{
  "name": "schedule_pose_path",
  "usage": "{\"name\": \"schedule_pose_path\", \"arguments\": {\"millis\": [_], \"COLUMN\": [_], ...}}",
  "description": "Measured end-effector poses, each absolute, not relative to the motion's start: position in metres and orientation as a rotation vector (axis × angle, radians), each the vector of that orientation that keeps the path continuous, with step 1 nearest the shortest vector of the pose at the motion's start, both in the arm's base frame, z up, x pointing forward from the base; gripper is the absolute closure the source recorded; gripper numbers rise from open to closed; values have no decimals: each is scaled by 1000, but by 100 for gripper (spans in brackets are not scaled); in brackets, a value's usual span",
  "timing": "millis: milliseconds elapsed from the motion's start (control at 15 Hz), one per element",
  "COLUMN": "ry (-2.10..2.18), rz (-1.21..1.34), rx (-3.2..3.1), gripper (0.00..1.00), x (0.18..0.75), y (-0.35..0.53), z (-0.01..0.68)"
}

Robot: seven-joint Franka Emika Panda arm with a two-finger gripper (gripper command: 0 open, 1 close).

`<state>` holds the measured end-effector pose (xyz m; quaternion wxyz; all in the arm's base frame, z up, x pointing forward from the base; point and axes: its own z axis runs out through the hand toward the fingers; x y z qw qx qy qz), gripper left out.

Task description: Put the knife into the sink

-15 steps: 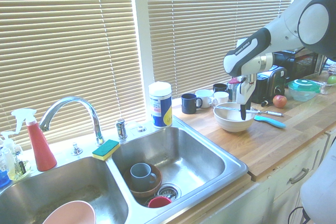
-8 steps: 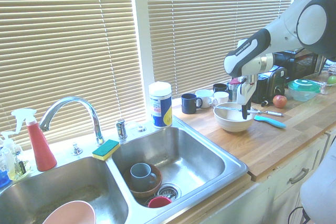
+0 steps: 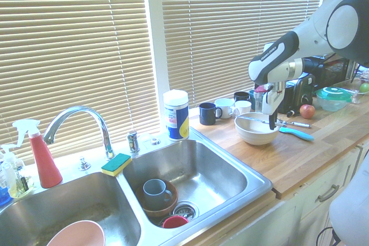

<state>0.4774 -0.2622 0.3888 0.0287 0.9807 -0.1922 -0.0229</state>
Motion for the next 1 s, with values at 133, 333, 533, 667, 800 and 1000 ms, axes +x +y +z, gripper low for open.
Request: {"name": "schedule_pose_path", "arguments": {"millis": [133, 333, 533, 667, 800, 1000], "ry": [-617, -699, -950, -1132, -1284, -1437], "rz": [-50, 9, 37, 65, 124, 206], "rx": [3031, 3025, 2961, 2918, 2869, 2810], "gripper": [100, 100, 100, 100, 100, 100], "x": [478, 479, 483, 490, 498, 502], "y": [-264, -263, -244, -208, -164, -81], "z": [390, 403, 437, 457, 463, 440]}}
